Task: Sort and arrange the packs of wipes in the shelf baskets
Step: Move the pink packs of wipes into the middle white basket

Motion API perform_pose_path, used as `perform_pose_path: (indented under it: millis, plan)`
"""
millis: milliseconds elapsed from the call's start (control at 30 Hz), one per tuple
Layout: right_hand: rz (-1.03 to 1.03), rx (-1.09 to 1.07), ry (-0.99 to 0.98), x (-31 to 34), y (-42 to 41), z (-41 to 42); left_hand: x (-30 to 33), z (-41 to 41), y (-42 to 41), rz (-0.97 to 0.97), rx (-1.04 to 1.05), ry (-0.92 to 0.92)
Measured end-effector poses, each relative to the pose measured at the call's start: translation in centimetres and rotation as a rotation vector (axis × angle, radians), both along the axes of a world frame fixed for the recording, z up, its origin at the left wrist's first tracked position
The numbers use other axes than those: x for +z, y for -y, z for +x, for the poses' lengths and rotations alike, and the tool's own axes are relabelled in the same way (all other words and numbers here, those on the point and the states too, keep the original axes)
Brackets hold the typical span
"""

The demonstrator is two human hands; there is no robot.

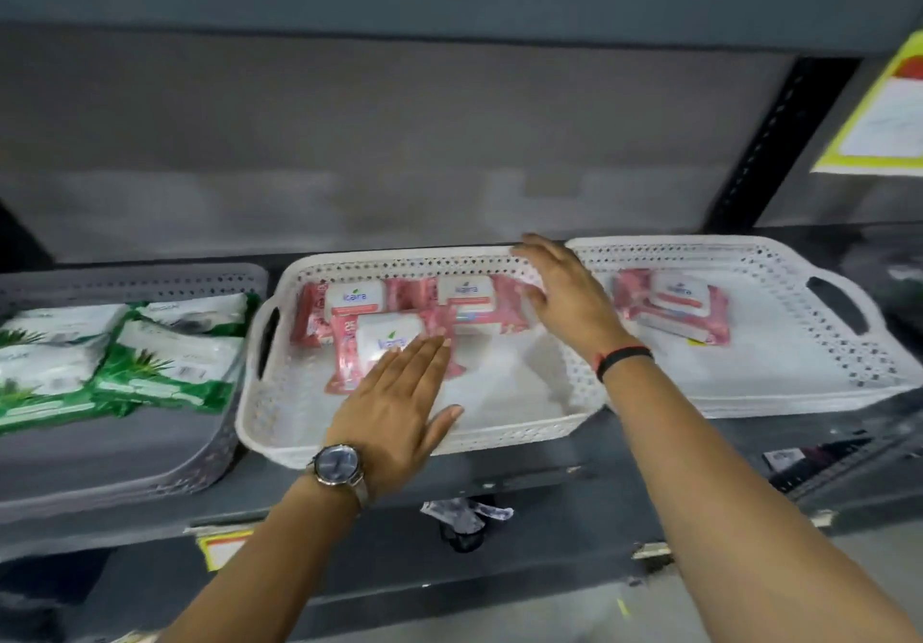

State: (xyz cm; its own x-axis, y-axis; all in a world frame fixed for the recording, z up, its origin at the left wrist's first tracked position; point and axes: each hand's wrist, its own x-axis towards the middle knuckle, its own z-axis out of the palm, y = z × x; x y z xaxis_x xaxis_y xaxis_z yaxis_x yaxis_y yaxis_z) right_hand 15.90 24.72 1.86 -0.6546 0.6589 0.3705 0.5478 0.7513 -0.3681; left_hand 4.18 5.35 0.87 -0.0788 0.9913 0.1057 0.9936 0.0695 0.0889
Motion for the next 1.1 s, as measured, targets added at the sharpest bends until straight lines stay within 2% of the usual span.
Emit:
perform_pose_path:
  millis: [100,200,367,567,867,1100]
  plan:
    - [0.015,-0.215,0.025,0.0,-4.0,5.1,-0.6,3.3,-3.7,0.05,-0.132,0.001]
    - [-0.044,-0.329,0.151,-0.6,-7.5,9.6,-1.7,6.0,-7.1,0.047,-0.218,0.014]
    - [-0.211,-0.376,0.53,-2.2,-11.5,13.7,-2.7,9.3,-10.5,-0.01,-0.3,-0.01]
    - [-0.306,-0.338,0.649,-3.3,-13.8,14.4,-3.7,9.7,-10.9,0.006,-0.255,0.023]
    - [-0.144,-0.435,0.487,-2.5,-12.9,13.8,-3.8,9.6,-10.7,0.011,-0.239,0.013]
    - [0.102,-0.362,0.032,2.5,-6.5,9.3,-2.6,5.6,-6.6,0.002,-0.136,0.04]
